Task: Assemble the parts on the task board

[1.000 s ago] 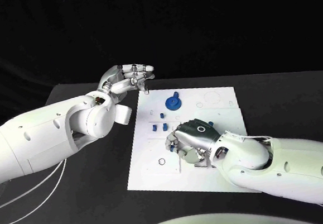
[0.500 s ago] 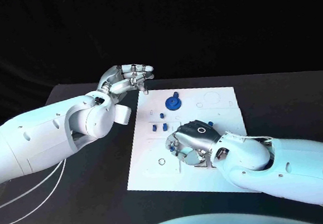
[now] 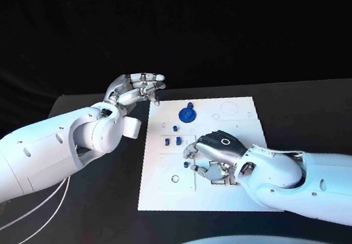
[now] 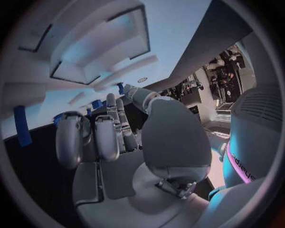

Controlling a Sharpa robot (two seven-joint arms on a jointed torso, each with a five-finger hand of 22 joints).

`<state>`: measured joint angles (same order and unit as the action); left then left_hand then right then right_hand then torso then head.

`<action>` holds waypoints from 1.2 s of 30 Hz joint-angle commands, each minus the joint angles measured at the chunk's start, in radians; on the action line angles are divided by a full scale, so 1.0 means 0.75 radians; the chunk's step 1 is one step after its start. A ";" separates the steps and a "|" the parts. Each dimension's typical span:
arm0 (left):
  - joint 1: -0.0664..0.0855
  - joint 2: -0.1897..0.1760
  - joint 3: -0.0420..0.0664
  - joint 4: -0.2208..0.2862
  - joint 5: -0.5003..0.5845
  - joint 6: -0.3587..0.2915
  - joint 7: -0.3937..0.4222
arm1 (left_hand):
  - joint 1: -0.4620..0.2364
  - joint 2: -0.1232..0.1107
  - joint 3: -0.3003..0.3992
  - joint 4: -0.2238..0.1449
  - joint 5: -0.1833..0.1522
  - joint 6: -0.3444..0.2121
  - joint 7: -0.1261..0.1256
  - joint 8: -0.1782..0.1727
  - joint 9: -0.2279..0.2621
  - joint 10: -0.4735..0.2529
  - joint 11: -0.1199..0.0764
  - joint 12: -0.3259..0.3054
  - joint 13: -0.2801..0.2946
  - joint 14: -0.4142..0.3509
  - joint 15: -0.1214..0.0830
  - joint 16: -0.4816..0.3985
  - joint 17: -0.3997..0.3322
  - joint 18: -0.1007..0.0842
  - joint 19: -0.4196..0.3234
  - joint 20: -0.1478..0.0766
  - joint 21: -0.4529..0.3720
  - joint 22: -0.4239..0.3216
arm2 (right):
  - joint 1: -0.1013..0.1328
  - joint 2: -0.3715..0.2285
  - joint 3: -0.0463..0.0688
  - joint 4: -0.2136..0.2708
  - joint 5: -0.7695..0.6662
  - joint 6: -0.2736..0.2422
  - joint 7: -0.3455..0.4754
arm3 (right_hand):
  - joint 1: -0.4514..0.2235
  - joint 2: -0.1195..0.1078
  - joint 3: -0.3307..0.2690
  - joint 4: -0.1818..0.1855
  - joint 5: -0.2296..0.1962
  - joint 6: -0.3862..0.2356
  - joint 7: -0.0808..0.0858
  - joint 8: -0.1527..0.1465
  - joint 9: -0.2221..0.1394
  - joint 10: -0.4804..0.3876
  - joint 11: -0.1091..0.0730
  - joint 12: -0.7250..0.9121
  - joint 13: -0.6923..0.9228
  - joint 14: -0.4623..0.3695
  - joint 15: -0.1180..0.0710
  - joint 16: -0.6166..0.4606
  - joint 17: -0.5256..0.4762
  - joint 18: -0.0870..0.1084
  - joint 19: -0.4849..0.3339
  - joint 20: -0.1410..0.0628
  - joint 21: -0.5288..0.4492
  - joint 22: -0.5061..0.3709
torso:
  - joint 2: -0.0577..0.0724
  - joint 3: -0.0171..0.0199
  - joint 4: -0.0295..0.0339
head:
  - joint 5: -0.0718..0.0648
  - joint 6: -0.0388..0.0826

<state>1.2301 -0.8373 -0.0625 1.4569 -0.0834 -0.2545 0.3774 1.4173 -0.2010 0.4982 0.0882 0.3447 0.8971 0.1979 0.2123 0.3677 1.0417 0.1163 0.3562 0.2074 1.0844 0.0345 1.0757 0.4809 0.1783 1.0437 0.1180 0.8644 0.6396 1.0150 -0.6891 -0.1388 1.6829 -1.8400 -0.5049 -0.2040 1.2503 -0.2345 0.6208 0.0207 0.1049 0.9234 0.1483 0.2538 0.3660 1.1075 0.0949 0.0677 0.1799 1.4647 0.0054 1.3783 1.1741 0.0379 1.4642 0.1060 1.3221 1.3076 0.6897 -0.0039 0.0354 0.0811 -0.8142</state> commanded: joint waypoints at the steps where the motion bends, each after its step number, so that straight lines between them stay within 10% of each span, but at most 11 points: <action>1: 0.002 0.001 0.001 0.001 0.006 0.022 0.002 | 0.001 -0.002 0.001 -0.004 0.007 -0.010 -0.003 -0.008 -0.001 -0.007 0.003 0.005 0.002 -0.004 0.004 0.008 -0.002 0.007 0.000 0.009 -0.006 0.001 | 0.007 -0.026 0.004 0.027 -0.002 -0.054 -0.021 | 0.007 -0.004 -0.009 0.002 0.010 -0.001 0.000 -0.003 0.000 -0.007 0.000 0.008 -0.002 0.034 0.008 -0.008 -0.006 0.024 -0.004 0.008 -0.001 0.203 | 0.000 -0.0009 -0.0003 | -0.006 0.007; 7: 0.001 -0.002 0.001 0.001 0.006 0.027 -0.001 | 0.003 0.000 0.002 -0.006 0.007 -0.011 -0.003 -0.008 -0.001 -0.009 0.003 0.006 0.003 -0.004 0.004 0.009 -0.002 0.007 0.000 0.009 -0.006 0.001 | 0.052 -0.129 0.021 0.098 0.069 -0.015 -0.032 | 0.019 0.007 -0.006 0.002 0.023 0.009 0.001 -0.001 0.001 0.007 -0.003 0.027 -0.001 0.033 0.006 -0.013 -0.017 0.022 0.002 0.007 0.007 0.206 | -0.002 -0.0006 0.0002 | -0.030 0.020; 12: 0.001 -0.003 0.001 0.003 0.006 0.033 -0.002 | 0.003 0.000 0.002 -0.006 0.007 -0.011 -0.003 -0.008 -0.001 -0.009 0.003 0.006 0.003 -0.004 0.004 0.009 -0.002 0.007 0.000 0.009 -0.006 0.001 | 0.132 -0.223 0.030 0.109 0.150 0.145 -0.040 | 0.008 -0.018 -0.028 0.006 0.041 -0.004 0.001 -0.013 -0.002 -0.014 -0.001 0.029 -0.009 0.034 0.008 -0.011 -0.016 0.026 -0.005 0.007 -0.014 0.197 | -0.003 -0.0035 -0.0025 | -0.055 0.033; 15: 0.001 -0.003 0.001 0.003 0.006 0.037 -0.003 | 0.004 0.000 0.003 -0.006 0.007 -0.011 -0.003 -0.008 -0.001 -0.010 0.003 0.007 0.003 -0.005 0.004 0.009 -0.002 0.007 0.000 0.009 -0.006 0.002 | 0.171 -0.271 0.032 0.100 0.172 0.233 -0.035 | -0.010 -0.042 -0.129 0.027 0.078 -0.048 -0.009 -0.043 -0.011 -0.085 0.006 0.023 -0.027 0.037 0.015 -0.001 -0.004 0.036 -0.025 0.011 -0.063 0.175 | -0.007 -0.0052 -0.0051 | -0.066 0.037; 17: 0.001 -0.003 0.000 0.003 0.006 0.039 -0.003 | 0.004 0.000 0.003 -0.006 0.007 -0.011 -0.003 -0.008 -0.001 -0.010 0.003 0.007 0.003 -0.005 0.004 0.009 -0.002 0.007 0.000 0.009 -0.006 0.002 | 0.185 -0.293 0.033 0.091 0.177 0.273 -0.029 | 0.042 -0.002 -0.299 0.048 0.091 -0.056 -0.037 -0.055 -0.011 -0.125 0.013 0.059 -0.042 0.034 0.021 0.000 -0.011 0.038 -0.026 0.018 -0.081 0.168 | -0.008 -0.0057 -0.0058 | -0.068 0.039; 22: 0.001 -0.003 0.000 0.002 0.006 0.042 -0.004 | 0.004 0.000 0.003 -0.006 0.007 -0.011 -0.003 -0.008 -0.001 -0.010 0.003 0.007 0.003 -0.005 0.004 0.009 -0.002 0.007 0.000 0.009 -0.006 0.002 | 0.199 -0.316 0.033 0.072 0.174 0.321 -0.012 | 0.109 0.033 -0.427 0.081 0.095 -0.052 -0.040 -0.069 -0.016 -0.160 0.016 0.099 -0.062 0.032 0.022 0.001 -0.020 0.040 -0.026 0.020 -0.094 0.163 | -0.007 -0.0042 -0.0053 | -0.071 0.041; 36: 0.001 -0.002 0.000 -0.003 0.006 0.046 -0.009 | 0.003 0.000 0.002 -0.006 0.006 -0.011 -0.003 -0.007 -0.001 -0.010 0.003 0.010 0.004 -0.005 0.005 0.010 -0.003 0.007 0.000 0.009 -0.006 0.002 | 0.184 -0.275 0.023 0.026 0.190 0.288 0.000 | 0.170 0.086 -0.355 0.108 0.033 0.001 -0.025 -0.070 -0.023 -0.086 -0.006 0.175 -0.079 0.027 0.002 -0.013 -0.050 0.034 -0.007 0.005 -0.066 0.178 | -0.005 -0.0063 -0.0011 | -0.073 0.039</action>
<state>1.2296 -0.8405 -0.0634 1.4535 -0.0834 -0.2385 0.3690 1.4173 -0.2010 0.4982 0.0882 0.3447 0.8937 0.1945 0.2123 0.3679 1.0418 0.1162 0.3599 0.2093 1.0844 0.0345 1.0797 0.4801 0.1783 1.0437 0.1180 0.8644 0.6393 1.1546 -0.8977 -0.1215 1.7056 -1.7026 -0.2919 -0.2112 1.3702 -0.1677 0.3542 0.1027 0.1355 0.9235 0.1281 0.2074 0.3491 1.0433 0.0901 0.1984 0.1209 1.4651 0.0153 1.3706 1.1368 0.0538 1.4581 0.1120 1.2724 1.3081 0.6853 -0.0083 0.0338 0.0259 -0.7837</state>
